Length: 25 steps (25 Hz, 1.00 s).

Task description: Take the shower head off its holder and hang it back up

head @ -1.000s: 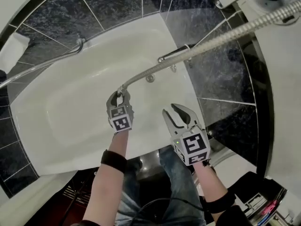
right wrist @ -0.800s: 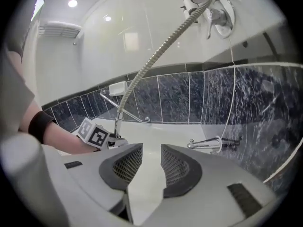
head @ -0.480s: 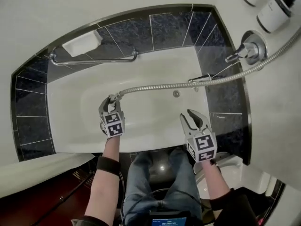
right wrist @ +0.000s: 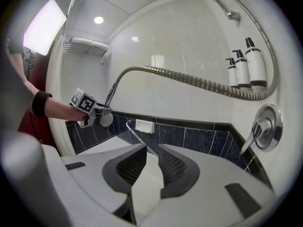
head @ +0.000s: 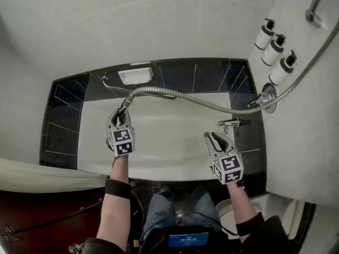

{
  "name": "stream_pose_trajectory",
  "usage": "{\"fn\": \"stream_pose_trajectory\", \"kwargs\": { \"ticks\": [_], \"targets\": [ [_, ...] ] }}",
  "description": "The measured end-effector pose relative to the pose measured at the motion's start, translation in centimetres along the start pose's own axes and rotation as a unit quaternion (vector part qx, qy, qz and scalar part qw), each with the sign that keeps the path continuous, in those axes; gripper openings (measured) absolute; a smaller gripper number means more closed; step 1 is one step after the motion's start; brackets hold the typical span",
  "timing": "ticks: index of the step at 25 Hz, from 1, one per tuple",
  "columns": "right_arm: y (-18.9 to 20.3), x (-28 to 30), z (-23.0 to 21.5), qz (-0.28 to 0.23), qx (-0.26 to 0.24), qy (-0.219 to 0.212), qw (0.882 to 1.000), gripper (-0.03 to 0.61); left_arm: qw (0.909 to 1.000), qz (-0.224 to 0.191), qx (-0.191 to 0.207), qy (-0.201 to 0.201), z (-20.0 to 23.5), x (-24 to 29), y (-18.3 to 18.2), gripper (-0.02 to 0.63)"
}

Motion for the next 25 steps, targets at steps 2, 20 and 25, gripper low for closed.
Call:
{"fn": "stream_pose_trajectory", "kwargs": {
  "ticks": [2,20,25],
  "targets": [
    [-1.9,-0.7,0.5,-0.01,-0.011,-0.002,1.0,0.08,0.9995,-0.025,0.013,-0.015,1.9,-0.5,-2.7,0.078],
    [-19.1,-8.6,-0.2,-0.112,-0.096,0.036,0.988,0.08,0.9769,-0.159,0.142,-0.014,9.3,-5.1,-28.7,0.078],
    [-22.3,-9.7,-0.9,-0.133,-0.121,0.036,0.983,0.077,0.9625,-0.197,0.187,-0.008,9.0,-6.0,-36.4,0.078]
  ]
}}
Point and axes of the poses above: the fingertips, and each gripper's own axes: x forward along the fingers, z to its left, y out of its underside, the point moved 5 cm from there along -x, backward along the fingers, and after that the axes turned 9 degrees about -y, right-handed, at the moved point
